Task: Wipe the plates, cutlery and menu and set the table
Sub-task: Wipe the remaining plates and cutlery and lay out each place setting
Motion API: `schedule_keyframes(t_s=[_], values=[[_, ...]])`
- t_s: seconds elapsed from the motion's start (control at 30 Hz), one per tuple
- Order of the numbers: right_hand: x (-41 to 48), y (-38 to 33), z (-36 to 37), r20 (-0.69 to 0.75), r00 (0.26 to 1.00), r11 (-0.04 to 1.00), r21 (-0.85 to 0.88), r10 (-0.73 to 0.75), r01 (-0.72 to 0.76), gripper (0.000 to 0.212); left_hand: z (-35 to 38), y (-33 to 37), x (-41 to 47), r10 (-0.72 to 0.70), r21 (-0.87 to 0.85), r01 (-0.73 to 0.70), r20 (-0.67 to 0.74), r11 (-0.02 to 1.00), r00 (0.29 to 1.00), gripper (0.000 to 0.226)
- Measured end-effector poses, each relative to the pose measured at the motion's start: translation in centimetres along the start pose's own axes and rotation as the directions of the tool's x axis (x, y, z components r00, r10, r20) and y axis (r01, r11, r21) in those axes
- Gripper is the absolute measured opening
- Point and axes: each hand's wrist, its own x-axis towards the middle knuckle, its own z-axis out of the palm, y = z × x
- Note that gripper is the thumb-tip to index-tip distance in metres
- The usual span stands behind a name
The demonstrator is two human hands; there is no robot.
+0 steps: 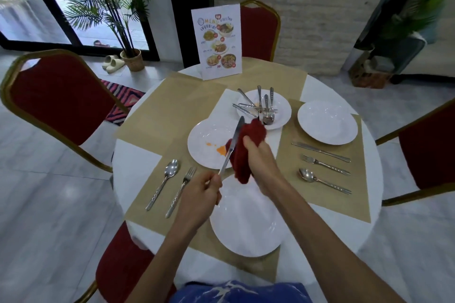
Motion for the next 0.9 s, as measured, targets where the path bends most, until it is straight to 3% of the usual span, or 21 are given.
schedule_keyframes(t_s=[0.03, 0.1, 0.17, 0.27, 0.4, 0.53, 0.7, 0.9], values=[[-1.1, 0.6, 1.2, 0.069, 0.997, 0.999, 0.037, -0.028, 0.025, 0.021, 0.2, 0.3, 0.1, 0.029, 0.021, -0.030, 0.066, 0.999, 0.997, 0.028], [-2.3, 1.0, 2.4, 0.070, 0.995, 0.995, 0.071, -0.069, 0.064, 0.019, 0.0, 0.8, 0.4, 0.053, 0.124, -0.078, 0.198, 0.989, 0.979, 0.030], [-2.2, 1.1, 1.9, 0.026, 0.995, 0.995, -0.016, -0.097, 0.098, 0.018, -1.3, 1.0, 1.4, 0.052, 0.179, -0.083, 0.170, 0.980, 0.984, 0.030], [-2.5, 0.9, 1.6, 0.120, 0.985, 0.977, -0.164, -0.121, 0.140, 0.011, -3.0, 1.3, 3.8, 0.046, 0.046, -0.043, -0.069, 0.998, 0.997, 0.028], [-4.4, 1.2, 3.5, 0.237, 0.968, 0.973, -0.188, -0.084, 0.130, 0.014, -2.0, 2.4, 5.6, -0.045, -0.199, 0.022, -0.110, 0.980, 0.993, 0.021], [-5.6, 2.2, 3.2, 0.263, 0.964, 0.977, -0.197, -0.028, 0.082, 0.015, -2.6, 2.1, 6.3, -0.216, -0.448, 0.180, -0.032, 0.876, 0.976, 0.016], [-6.2, 2.5, 2.1, 0.331, 0.942, 0.976, -0.216, 0.051, 0.023, 0.016, -3.4, 1.5, 6.3, -0.273, -0.474, 0.278, 0.080, 0.835, 0.959, 0.011], [-6.8, 3.1, 1.7, 0.454, 0.883, 0.934, -0.354, 0.124, 0.050, 0.014, -5.7, 0.1, 7.9, -0.291, -0.493, 0.156, -0.211, 0.856, 0.933, 0.013]])
